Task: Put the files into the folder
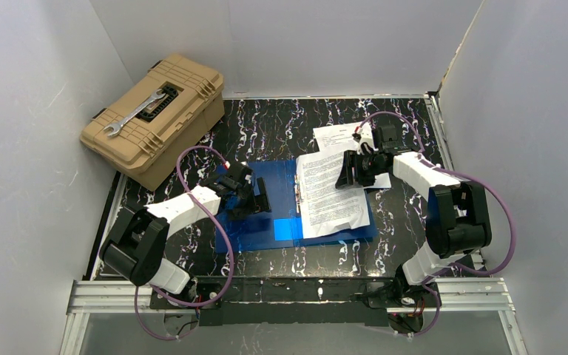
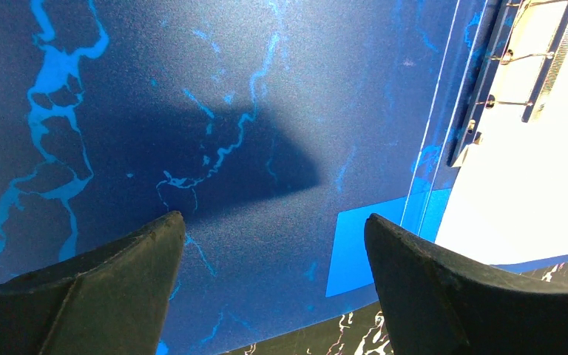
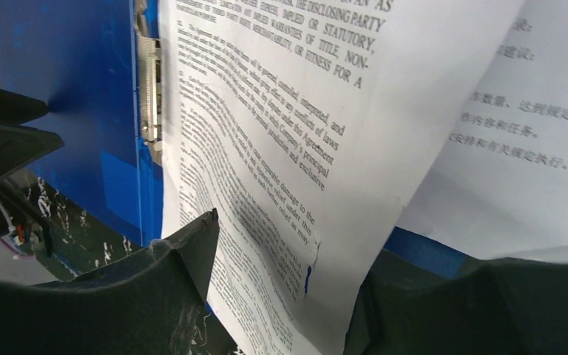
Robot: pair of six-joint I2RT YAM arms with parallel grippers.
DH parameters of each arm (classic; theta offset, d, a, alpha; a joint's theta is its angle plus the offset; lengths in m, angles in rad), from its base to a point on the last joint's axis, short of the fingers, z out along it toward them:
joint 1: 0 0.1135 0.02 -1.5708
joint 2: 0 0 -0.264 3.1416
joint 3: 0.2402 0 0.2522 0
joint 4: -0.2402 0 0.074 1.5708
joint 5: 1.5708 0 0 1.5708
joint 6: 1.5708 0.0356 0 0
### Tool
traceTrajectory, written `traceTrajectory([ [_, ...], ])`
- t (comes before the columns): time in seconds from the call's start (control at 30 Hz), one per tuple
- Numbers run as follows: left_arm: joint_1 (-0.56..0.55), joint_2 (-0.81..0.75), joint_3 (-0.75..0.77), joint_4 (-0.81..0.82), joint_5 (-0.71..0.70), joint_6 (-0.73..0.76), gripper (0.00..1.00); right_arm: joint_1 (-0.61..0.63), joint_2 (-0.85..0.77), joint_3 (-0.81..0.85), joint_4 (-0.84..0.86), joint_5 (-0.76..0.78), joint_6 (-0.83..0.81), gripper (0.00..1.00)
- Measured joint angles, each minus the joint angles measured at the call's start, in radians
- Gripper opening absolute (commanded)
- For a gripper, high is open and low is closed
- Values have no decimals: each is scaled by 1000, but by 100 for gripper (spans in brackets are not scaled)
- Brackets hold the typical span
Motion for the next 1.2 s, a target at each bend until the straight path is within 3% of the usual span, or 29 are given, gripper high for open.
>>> traceTrajectory([
  [0.2,0,-5,0,-1,2,0,89,2,-13,3,-39,89,1,76],
  [0.6,0,-24,-2,-2,6,-1,89,3,-93,13,-64,355,21,90],
  [0.97,0,-43,3,-18,18,-5,90,3,-127,71,-42,603,96,95],
  [1.2,0,-59,134,-89,24,1,92,-4,-36,157,3,659,122,98],
])
